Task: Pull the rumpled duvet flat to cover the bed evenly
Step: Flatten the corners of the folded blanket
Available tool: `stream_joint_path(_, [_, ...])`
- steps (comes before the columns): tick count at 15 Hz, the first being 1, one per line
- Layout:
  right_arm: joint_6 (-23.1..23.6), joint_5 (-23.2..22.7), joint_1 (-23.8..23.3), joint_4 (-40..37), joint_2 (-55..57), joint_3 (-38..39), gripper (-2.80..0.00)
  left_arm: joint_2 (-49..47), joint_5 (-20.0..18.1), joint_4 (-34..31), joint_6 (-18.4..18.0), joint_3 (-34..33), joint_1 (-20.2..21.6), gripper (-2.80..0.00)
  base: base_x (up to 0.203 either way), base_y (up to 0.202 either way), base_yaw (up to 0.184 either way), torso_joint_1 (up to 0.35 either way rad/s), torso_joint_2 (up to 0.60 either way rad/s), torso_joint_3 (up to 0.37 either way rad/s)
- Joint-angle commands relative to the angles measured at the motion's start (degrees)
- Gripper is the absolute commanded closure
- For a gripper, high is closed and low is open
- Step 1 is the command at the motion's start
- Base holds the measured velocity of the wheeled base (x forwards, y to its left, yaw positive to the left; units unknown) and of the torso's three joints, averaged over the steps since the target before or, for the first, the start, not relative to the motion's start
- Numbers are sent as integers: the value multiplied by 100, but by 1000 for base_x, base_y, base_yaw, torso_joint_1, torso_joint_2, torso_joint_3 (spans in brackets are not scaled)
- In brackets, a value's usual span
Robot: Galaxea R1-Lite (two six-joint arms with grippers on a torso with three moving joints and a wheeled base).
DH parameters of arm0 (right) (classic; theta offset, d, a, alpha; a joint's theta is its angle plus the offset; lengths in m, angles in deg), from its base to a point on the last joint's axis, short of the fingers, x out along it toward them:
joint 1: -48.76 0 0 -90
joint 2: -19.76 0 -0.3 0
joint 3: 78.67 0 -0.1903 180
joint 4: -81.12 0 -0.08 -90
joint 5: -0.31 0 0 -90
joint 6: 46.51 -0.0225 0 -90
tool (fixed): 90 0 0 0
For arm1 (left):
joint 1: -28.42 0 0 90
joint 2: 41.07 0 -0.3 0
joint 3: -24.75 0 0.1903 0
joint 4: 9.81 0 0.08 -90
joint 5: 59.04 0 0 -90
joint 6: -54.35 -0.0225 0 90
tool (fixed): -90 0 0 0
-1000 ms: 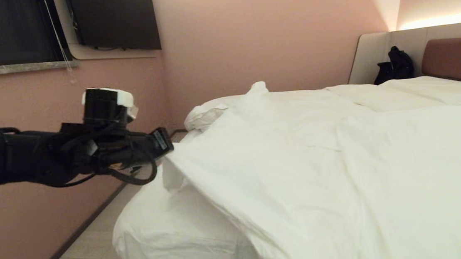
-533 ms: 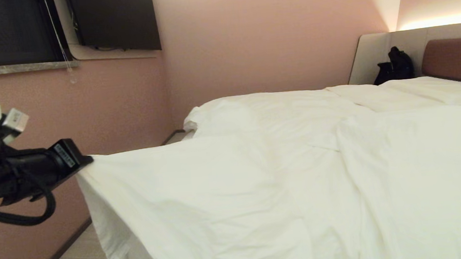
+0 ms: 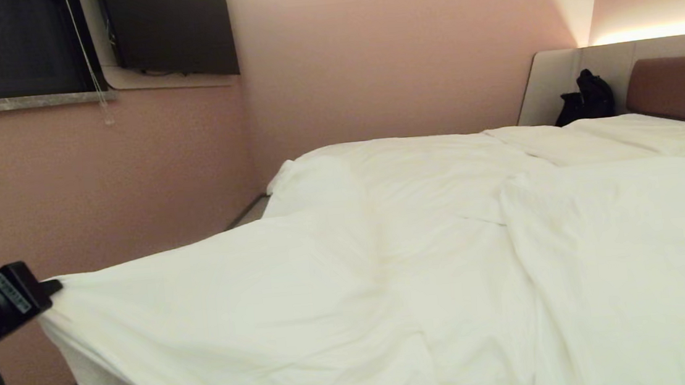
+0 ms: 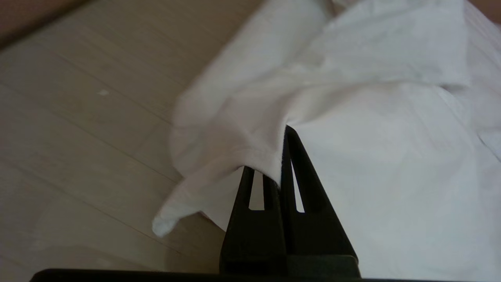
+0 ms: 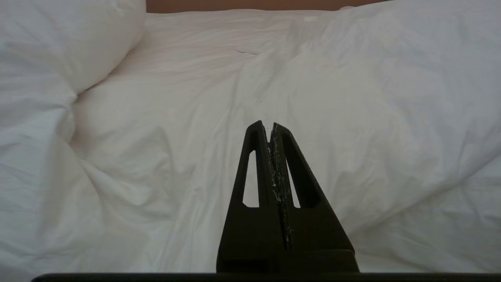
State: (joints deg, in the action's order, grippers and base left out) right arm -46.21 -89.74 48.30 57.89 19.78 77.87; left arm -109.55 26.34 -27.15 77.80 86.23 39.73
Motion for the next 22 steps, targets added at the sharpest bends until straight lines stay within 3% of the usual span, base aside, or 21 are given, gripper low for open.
stream_joint_path(1, [6,-4,2,4,-2,1,0,334,-2,12,-56,-84,417,0,0,0,0,0,0,0])
stream_joint_path(4, [6,-4,-2,4,-2,1,0,529,-15,18,-143,-76,1336,0,0,0,0,0,0,0])
stream_joint_path(8, [6,-4,2,4,-2,1,0,583,63,21,-154,32,1899,0,0,0,0,0,0,0])
stream_joint_path(12, [6,-4,-6,4,-2,1,0,621,481,18,-158,7,2026,0,0,0,0,0,0,0])
stream_joint_path(13, [6,-4,-6,4,-2,1,0,651,908,14,-163,-47,2030,0,0,0,0,0,0,0])
stream_joint_path(15, [6,-4,-6,4,-2,1,0,686,1218,-6,-332,-331,2032,0,0,0,0,0,0,0])
stream_joint_path(17, [6,-4,2,4,-2,1,0,672,1189,1,-686,-520,2025,0,0,0,0,0,0,0])
stream_joint_path(20, [6,-13,2,4,-2,1,0,669,1182,-5,-754,-567,1980,0,0,0,0,0,0,0])
stream_joint_path(21, [6,-4,-6,4,-2,1,0,716,1176,-15,-760,-578,1980,-280,0,0,0,0,0,0])
stream_joint_path(22, [-3,-4,2,4,-2,1,0,791,1182,-65,-770,-593,1980,-280,0,0,0,0,0,0])
